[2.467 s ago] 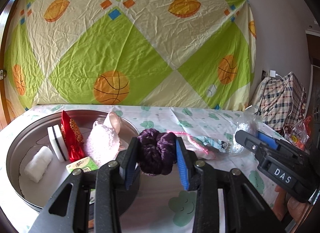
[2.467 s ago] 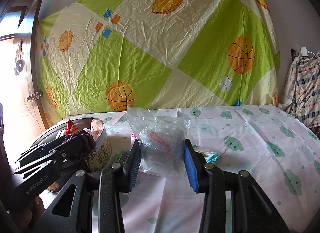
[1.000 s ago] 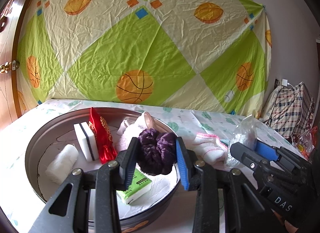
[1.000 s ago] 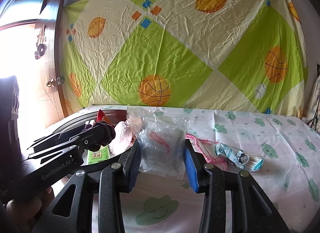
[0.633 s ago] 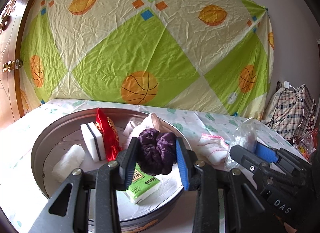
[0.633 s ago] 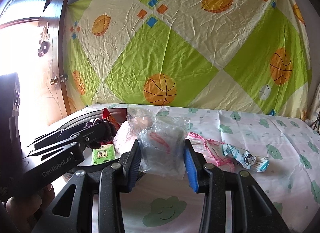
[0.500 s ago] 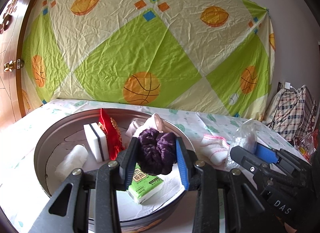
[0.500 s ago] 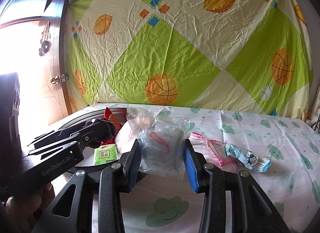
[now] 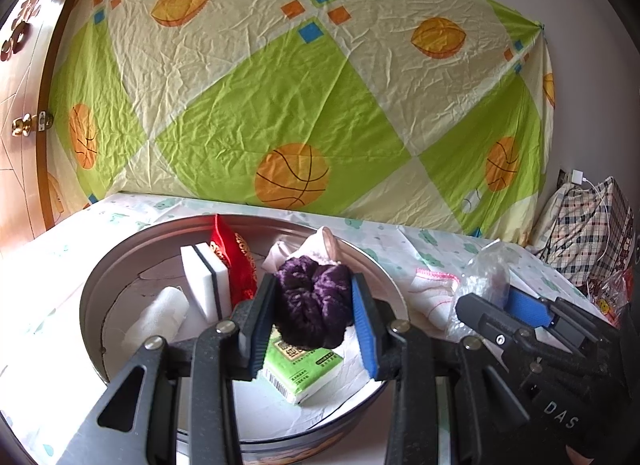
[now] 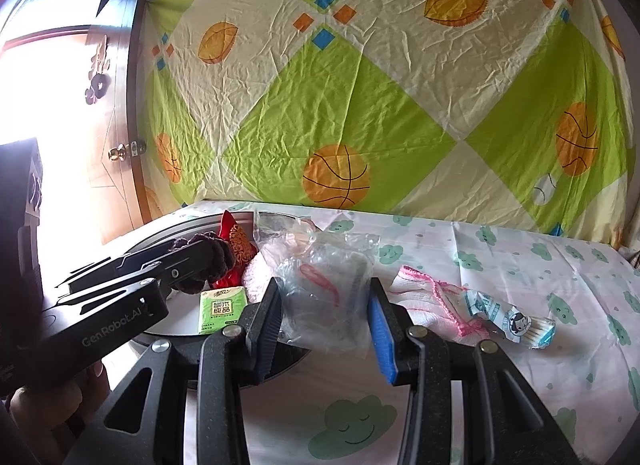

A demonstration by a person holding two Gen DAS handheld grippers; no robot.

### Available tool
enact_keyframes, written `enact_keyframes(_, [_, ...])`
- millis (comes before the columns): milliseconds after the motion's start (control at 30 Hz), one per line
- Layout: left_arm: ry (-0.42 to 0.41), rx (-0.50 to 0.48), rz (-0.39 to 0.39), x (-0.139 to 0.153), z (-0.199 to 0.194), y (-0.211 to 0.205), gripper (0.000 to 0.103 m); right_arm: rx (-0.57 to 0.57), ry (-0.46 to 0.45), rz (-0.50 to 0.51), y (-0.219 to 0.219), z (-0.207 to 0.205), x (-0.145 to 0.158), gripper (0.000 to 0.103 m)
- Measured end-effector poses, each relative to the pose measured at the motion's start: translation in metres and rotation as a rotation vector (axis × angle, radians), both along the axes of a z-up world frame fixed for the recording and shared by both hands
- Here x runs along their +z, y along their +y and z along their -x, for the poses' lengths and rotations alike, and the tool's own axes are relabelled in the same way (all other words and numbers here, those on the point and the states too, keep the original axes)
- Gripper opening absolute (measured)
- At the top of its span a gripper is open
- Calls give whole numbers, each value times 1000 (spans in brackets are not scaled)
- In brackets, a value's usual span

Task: Organize soft objects
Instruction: 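Carry the scrunchie and plastic bag with both grippers over the tin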

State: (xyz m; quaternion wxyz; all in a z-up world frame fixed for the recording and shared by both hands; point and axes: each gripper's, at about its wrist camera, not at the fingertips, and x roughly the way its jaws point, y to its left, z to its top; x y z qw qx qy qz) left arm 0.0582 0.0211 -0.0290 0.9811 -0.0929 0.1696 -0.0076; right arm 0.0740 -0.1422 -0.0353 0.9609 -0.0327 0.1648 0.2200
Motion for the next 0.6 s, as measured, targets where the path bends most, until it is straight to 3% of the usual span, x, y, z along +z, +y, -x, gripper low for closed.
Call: enact_keyframes(600, [10, 34, 42, 4, 5, 36, 36, 39, 21, 13, 19, -9, 2, 43])
